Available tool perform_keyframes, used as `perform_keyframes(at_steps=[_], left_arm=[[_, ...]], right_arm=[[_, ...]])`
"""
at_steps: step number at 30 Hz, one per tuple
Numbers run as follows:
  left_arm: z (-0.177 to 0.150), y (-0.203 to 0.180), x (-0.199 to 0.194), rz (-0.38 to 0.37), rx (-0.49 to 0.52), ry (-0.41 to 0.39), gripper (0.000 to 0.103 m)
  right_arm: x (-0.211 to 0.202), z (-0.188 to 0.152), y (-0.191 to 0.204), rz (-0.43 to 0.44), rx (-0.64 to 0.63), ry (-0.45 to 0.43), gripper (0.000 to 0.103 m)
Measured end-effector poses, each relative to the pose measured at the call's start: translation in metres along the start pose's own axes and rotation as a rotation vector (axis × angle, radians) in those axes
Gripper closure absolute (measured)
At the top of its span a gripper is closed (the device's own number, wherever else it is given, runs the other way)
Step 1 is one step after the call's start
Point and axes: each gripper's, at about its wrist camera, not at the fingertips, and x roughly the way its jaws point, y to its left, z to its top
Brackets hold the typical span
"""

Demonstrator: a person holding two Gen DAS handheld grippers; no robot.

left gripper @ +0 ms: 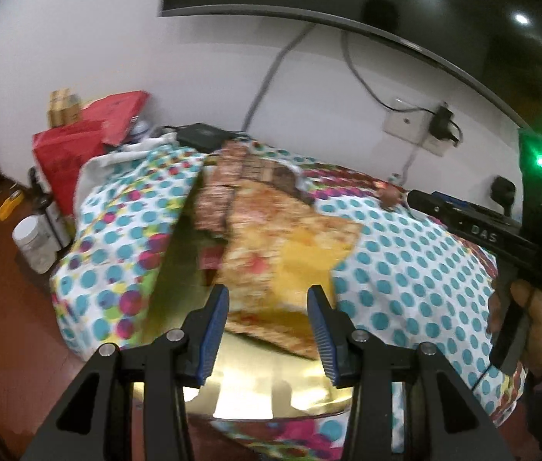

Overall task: Organize objects
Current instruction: 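Grasp the white cloth bundle with the right tool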

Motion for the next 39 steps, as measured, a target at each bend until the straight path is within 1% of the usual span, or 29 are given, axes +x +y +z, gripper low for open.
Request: perform_keyframes(at_steps=[3,5,8,10,11,14,18,24,30,34,39], left_arm=[[0.001,-0.027,0.012,-0.036,0.042,0.017,0.06],[0.001,-0.044,0.02,-0.054,0.073,0.025,0.06],[0.001,-0.072,0.035,-0.082,0.114,0.045,0.06],[0.0,-0.09,0.044,-0.101,0.14,0.061,0.06],[-0.001,-0.097,0.048,-0.106,0.151,0.066,0.06],[-0.002,-0.115,0.062,-0.117,0.18,0.092,0.06],[-0.002,-0.128,0.08,-0.113,0.197,0.115,0.06],[0.004,-0.138,0.108,-0.112,0.175,0.14,0.06],[0.01,-0.15,0.129,-0.104,0.188,0.15,0.06],[0.016,-0.157,0.141,-0.099,0.186,0.153,0.06],[0.024,-0.163,0.157,-0.084,0.176,0.149,0.06]], right_arm=[[-0.003,-0.013,-0.033,-0.062,0.014,0.012,0.049],[0.0,-0.022,-0.058,-0.118,0.024,0.03,0.049],[0.008,-0.028,-0.081,-0.191,0.028,0.045,0.048],[0.015,-0.03,-0.099,-0.212,0.041,0.057,0.048],[0.022,-0.029,-0.108,-0.236,0.046,0.064,0.048],[0.037,-0.027,-0.128,-0.265,0.055,0.077,0.047],[0.061,-0.022,-0.152,-0.295,0.058,0.098,0.044],[0.094,-0.016,-0.179,-0.294,0.077,0.127,0.04],[0.118,-0.014,-0.194,-0.283,0.087,0.145,0.039],[0.127,-0.009,-0.204,-0.26,0.112,0.15,0.039],[0.14,-0.007,-0.208,-0.233,0.108,0.193,0.042]])
